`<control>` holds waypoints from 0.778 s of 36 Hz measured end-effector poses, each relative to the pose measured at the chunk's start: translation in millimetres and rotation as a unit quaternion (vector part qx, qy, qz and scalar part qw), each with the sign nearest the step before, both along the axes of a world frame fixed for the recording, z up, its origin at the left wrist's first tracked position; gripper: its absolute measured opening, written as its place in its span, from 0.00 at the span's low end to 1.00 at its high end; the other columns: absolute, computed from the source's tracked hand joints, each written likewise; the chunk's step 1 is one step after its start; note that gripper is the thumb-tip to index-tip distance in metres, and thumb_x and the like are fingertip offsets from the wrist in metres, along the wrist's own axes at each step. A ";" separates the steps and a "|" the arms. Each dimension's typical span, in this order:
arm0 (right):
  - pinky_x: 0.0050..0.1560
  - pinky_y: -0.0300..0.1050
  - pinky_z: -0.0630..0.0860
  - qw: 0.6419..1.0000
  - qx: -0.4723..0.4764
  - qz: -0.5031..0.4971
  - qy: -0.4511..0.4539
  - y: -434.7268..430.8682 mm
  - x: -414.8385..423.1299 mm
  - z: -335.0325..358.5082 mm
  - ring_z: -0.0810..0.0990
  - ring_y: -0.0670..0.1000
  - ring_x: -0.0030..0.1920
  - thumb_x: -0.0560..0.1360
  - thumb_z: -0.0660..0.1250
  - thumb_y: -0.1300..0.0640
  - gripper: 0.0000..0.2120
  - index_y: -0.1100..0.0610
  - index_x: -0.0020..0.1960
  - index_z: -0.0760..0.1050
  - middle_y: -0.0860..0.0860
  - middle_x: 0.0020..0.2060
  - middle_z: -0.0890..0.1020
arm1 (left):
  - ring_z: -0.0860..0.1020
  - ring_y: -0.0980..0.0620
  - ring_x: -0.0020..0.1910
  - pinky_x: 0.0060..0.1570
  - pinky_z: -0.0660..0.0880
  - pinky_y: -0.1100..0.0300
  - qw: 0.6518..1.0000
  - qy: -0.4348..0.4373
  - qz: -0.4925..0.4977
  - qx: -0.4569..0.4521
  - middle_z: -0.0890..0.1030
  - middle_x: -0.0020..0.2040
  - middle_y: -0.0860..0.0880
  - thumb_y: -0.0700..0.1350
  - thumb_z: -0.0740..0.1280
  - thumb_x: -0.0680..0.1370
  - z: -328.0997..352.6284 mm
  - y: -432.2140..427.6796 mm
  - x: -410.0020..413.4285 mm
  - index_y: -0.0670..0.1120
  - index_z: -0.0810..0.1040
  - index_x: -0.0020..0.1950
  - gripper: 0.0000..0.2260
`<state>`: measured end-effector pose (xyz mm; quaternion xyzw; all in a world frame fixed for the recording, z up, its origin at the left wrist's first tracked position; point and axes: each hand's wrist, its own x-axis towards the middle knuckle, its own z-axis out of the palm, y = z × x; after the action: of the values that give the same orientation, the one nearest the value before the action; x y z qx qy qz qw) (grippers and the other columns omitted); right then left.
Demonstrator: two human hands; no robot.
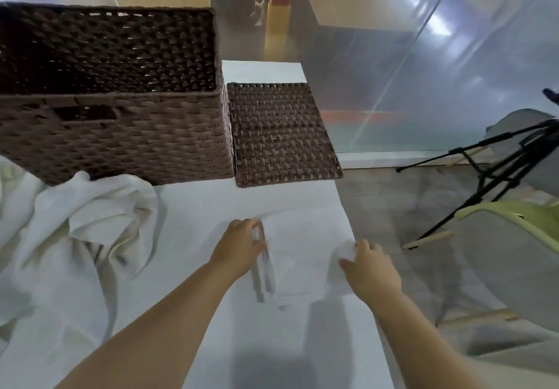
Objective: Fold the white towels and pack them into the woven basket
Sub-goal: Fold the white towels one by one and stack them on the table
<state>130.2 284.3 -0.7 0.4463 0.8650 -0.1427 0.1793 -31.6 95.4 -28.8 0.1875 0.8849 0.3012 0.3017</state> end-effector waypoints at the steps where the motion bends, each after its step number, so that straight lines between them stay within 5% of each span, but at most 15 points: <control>1: 0.46 0.48 0.70 0.999 0.030 0.020 0.009 -0.9 -2.0 3.2 0.71 0.56 0.60 0.78 0.59 0.45 0.19 0.54 0.64 0.65 0.52 0.60 0.71 | 0.74 0.48 0.58 0.56 0.72 0.56 1.000 0.010 -0.007 -0.011 0.69 0.64 0.48 0.49 0.66 0.77 0.9 -4.6 -0.7 0.49 0.70 0.66 0.19; 4: 0.46 0.46 0.71 0.990 0.083 0.087 0.070 -5.4 -10.8 17.5 0.72 0.54 0.60 0.78 0.59 0.45 0.20 0.52 0.67 0.65 0.50 0.61 0.73 | 0.76 0.52 0.54 0.53 0.74 0.56 0.998 0.030 -0.037 -0.040 0.75 0.59 0.52 0.52 0.65 0.77 8.5 -23.6 -4.9 0.50 0.73 0.62 0.16; 9: 0.45 0.46 0.76 0.977 0.023 0.188 0.097 -20.5 -41.6 44.0 0.78 0.51 0.54 0.78 0.60 0.44 0.19 0.51 0.66 0.67 0.47 0.57 0.77 | 0.76 0.58 0.45 0.41 0.71 0.62 0.993 0.067 -0.059 -0.075 0.77 0.47 0.58 0.56 0.64 0.76 25.2 -70.9 -10.7 0.53 0.76 0.55 0.11; 21: 0.59 0.50 0.72 0.898 -0.117 0.422 -0.032 -142.7 -124.3 36.3 0.72 0.54 0.63 0.77 0.60 0.42 0.26 0.52 0.71 0.62 0.51 0.65 0.71 | 0.75 0.61 0.45 0.47 0.73 0.61 0.984 0.097 0.077 -0.129 0.77 0.46 0.59 0.56 0.64 0.76 36.0 -240.8 -4.7 0.56 0.75 0.49 0.06; 25: 0.57 0.48 0.72 0.890 -0.133 0.435 -0.037 -193.5 -150.8 18.7 0.73 0.54 0.61 0.78 0.59 0.41 0.25 0.52 0.70 0.63 0.51 0.64 0.72 | 0.75 0.59 0.45 0.41 0.68 0.63 0.974 0.116 0.149 -0.128 0.76 0.48 0.57 0.53 0.66 0.76 40.7 -290.2 -18.8 0.52 0.76 0.54 0.08; 28: 0.56 0.47 0.73 0.902 -0.148 0.405 -0.008 -227.8 -171.7 7.4 0.74 0.52 0.61 0.78 0.59 0.41 0.25 0.51 0.70 0.63 0.50 0.64 0.73 | 0.77 0.53 0.50 0.47 0.72 0.58 0.967 0.128 0.188 -0.117 0.77 0.52 0.52 0.51 0.68 0.75 42.1 -318.9 -36.4 0.50 0.76 0.58 0.12</control>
<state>-41.5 56.5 6.7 0.0266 0.9387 -0.1803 0.2926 -68.0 -223.5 13.3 0.0180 0.9647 0.2201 0.1437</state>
